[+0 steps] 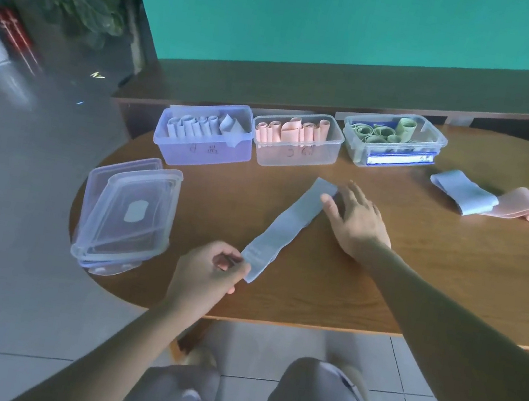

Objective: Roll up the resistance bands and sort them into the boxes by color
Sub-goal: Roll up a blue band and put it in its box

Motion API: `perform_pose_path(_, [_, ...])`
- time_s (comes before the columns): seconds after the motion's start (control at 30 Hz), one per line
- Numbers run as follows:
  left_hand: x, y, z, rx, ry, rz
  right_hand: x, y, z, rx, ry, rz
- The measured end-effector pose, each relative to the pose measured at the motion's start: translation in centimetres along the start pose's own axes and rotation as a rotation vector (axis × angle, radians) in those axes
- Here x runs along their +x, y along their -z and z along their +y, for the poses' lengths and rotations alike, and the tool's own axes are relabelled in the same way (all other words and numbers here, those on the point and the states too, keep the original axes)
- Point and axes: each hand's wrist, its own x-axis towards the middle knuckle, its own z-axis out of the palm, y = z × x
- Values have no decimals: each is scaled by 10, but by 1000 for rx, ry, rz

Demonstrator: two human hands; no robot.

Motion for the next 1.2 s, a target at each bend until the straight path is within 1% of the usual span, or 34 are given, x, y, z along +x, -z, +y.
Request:
perform_pose_path(0.03, [0,0,0,-9,-2,-9,3,0,2,53,-49,58])
perform_pose_path(0.1, [0,0,2,-14,4,-21,10,-1,7,51,-105,102])
perform_pose_path(0.2, [0,2,5,-16,16,-24,23,-4,9,-28,-97,67])
perform_pose_path(0.27, [1,3,4,-27,6,-24,33,-5,9,-8,-97,72])
perform_pose_path(0.37, [3,6,4,-47,8,-54,45,-6,8,105,-97,127])
perform_pose_path(0.47, [3,5,3,-53,-11,-84,56,-5,2,261,-133,140])
perform_pose_path(0.63, [-7,-8,3,-91,-98,-137,76,-9,-6,566,-209,186])
perform_pose_path(0.73, [-9,-26,4,-63,-164,-187,87,-11,-8,673,-212,217])
perform_pose_path(0.83, [-9,-45,8,-45,-207,-204,95,-12,-10,726,-204,224])
perform_pose_path(1.03, [-10,-58,14,2,-284,-146,83,-5,-13,648,-158,135])
perform_pose_path(1.1, [-12,-54,13,-32,-267,-130,67,-4,-13,559,-127,105])
perform_pose_path(1.2, [-12,-46,11,-112,-232,-78,35,-6,-8,355,-50,67])
